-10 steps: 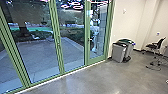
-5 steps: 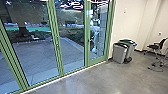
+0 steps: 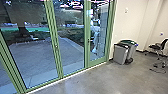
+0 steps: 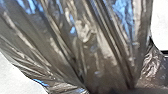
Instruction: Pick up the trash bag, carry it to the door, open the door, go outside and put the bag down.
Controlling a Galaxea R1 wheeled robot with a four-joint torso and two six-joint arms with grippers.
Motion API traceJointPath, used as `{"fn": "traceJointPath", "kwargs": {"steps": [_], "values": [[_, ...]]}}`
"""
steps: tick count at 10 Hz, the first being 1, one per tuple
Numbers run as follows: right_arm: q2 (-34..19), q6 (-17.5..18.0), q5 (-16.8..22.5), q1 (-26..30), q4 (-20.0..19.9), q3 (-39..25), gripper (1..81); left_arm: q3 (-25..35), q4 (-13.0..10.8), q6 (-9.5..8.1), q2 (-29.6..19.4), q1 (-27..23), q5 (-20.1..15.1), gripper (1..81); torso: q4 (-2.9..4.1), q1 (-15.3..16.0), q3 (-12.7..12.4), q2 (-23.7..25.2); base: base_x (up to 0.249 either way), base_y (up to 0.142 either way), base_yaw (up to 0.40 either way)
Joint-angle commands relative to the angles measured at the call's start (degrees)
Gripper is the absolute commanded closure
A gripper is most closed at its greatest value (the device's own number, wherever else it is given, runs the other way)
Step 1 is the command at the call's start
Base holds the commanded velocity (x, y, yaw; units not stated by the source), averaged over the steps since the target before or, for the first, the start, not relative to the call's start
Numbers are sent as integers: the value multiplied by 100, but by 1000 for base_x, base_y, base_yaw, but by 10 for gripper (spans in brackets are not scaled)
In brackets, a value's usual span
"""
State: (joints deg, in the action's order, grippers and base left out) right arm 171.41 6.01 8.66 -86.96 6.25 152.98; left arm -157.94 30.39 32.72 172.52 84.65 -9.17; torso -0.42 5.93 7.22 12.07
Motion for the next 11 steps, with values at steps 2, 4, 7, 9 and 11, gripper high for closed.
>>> {"fn": "traceJointPath", "kwargs": {"steps": [2, 4, 7, 9, 11], "values": [[18, -3, 356, 305, 51, -15, 10, -9, -16, 33, -24, -260, -437, 811, 0, 0, 0, 0, 153, -30, 0], [18, -3, 356, 305, 43, -6, 10, -9, -16, 33, -24, -260, -437, 811, 0, 0, 0, 0, 154, -62, 0], [18, -3, 356, 288, 51, -6, 10, -9, -16, 33, -24, -261, -437, 811, 0, 0, 0, -2, 153, -66, 0], [18, -3, 356, 279, 43, 3, 10, -9, -16, 33, -24, -260, -437, 811, 0, 2, 0, -2, 153, -70, 0], [18, -3, 356, 262, 51, 3, 10, -9, -16, 33, -24, -260, -436, 811, 0, 0, 0, -2, 153, -70, 0]]}}
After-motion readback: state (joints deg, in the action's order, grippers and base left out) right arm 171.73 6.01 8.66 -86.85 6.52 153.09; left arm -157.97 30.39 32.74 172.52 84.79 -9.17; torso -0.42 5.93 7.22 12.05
